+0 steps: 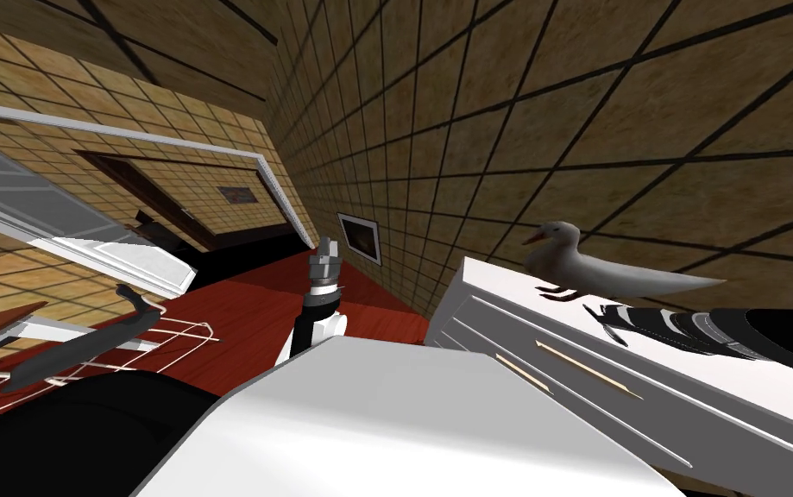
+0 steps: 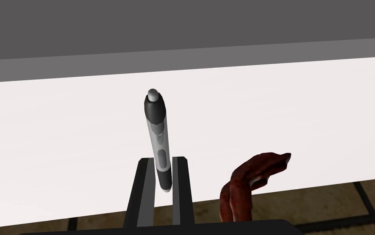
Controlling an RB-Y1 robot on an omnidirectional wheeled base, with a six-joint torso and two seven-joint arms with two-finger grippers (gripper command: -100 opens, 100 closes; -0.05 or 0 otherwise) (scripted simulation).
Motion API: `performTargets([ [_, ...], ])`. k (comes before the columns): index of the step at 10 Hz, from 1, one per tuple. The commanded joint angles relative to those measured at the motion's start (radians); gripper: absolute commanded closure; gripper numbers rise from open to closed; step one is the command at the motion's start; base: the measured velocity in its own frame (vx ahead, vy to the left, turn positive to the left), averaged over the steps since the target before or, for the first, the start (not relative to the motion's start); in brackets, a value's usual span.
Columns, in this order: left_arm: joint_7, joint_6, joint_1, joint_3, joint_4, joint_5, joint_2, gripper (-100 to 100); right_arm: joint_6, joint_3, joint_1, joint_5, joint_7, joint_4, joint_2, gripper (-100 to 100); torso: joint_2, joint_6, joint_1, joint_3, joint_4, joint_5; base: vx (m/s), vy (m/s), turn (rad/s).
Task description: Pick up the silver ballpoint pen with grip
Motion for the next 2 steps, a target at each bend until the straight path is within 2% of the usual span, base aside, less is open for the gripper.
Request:
performTargets([
  [1, 0.000, 0.000, 0.000, 0.000, 0.000, 0.000, 0.000, 0, 0.000, 0.000, 0.000, 0.000, 0.000, 0.000, 0.000, 100, 0.000, 0.000, 0.000, 0.000, 0.000, 0.000, -0.011, -0.003, 0.002],
  [2, 0.000, 0.000, 0.000, 0.000, 0.000, 0.000, 0.000, 0, -0.001, 0.000, 0.000, 0.000, -0.002, -0.001, -0.003, 0, -0.001, 0.000, -0.001, 0.000, 0.000, -0.001, 0.000, 0.000, 0.000],
])
